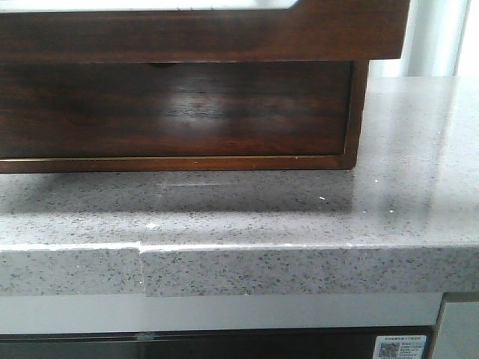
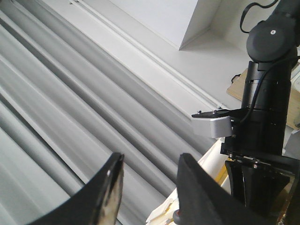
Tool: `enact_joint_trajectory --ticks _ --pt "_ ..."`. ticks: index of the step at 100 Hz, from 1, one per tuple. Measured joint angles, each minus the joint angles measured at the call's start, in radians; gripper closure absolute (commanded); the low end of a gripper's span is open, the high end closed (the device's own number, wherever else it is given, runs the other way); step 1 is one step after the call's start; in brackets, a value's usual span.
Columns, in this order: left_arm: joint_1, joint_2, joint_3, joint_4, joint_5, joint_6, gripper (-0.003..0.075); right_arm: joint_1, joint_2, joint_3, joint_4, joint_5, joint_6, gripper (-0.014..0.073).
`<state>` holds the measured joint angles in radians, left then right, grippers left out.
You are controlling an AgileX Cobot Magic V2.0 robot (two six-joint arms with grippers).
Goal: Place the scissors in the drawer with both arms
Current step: 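Carry the scissors with the right gripper over the open drawer, then lower the scissors into the drawer and open the right gripper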
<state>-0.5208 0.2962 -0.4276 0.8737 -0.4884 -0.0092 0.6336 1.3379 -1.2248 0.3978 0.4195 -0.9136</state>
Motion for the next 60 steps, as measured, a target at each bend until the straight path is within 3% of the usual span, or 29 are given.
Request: enact_joint_trajectory --ticks 8,15,60 --pt "0.000 0.000 0.000 0.000 0.000 0.000 0.0459 0.000 0.000 0.000 0.004 0.000 0.000 0.0312" --pt "0.000 0.000 0.000 0.000 0.000 0.000 0.0459 0.000 0.001 0.000 0.004 0.007 0.000 0.0258" --pt "0.000 0.000 0.000 0.000 0.002 0.000 0.0459 0.000 0.001 0.000 0.004 0.010 0.000 0.0259"
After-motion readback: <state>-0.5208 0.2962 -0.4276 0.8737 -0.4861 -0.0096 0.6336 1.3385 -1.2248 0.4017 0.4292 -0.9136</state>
